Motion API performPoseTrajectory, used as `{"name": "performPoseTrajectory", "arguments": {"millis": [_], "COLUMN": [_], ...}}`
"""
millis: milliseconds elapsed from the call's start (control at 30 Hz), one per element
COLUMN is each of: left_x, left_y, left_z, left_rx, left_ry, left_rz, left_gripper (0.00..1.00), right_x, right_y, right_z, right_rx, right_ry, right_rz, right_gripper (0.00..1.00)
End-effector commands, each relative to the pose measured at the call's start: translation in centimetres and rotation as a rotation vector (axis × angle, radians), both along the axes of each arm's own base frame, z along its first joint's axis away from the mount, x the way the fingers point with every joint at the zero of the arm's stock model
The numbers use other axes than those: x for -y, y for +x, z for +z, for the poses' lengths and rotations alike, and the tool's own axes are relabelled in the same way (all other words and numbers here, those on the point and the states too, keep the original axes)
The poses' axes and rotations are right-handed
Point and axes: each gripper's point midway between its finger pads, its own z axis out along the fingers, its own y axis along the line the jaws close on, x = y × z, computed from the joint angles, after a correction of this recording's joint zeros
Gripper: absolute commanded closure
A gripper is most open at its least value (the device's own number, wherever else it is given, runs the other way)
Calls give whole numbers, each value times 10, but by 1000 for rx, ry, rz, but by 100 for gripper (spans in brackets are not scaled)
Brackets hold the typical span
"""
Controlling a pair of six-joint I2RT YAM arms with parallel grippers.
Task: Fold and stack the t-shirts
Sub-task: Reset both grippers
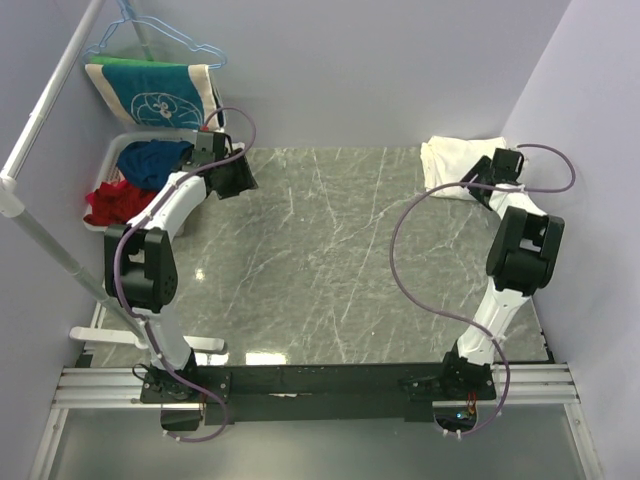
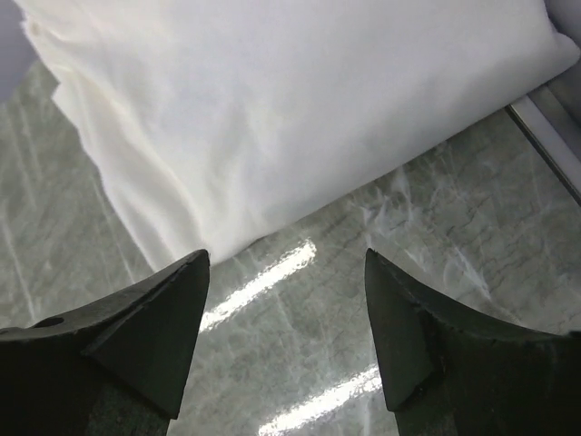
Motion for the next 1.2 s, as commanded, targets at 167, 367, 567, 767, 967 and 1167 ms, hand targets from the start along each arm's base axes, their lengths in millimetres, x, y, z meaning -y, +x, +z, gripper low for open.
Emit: {"name": "performPoseTrajectory", "arguments": {"millis": [167,367,567,767,967,1167], "left_x": [8,26,47,68,75,75], "left_y": [-3,-10,-24,-45,-58,-68], "left_z": [46,47,59,60,61,63], "left_rx": [162,183,244,253,269,286], "left_ry": [-28,15,55,39,61,62], "left_rz": [-37,-74,-111,-151,-140,-128], "left_gripper": [29,12,0,1,1,1], "right_x": [-85,-178,-230,-270,-297,-315], "right_y": [-10,-46,-89,-130,-159,-176], "right_z": [97,142,153,147,125,112], "right_rx": [303,357,357,336,295,262], "right_ry": [-127,-145,-118,-99,-71,-92], "right_rz": [163,359,467,559,622,666], "right_gripper": [26,25,23,22,21,21]}}
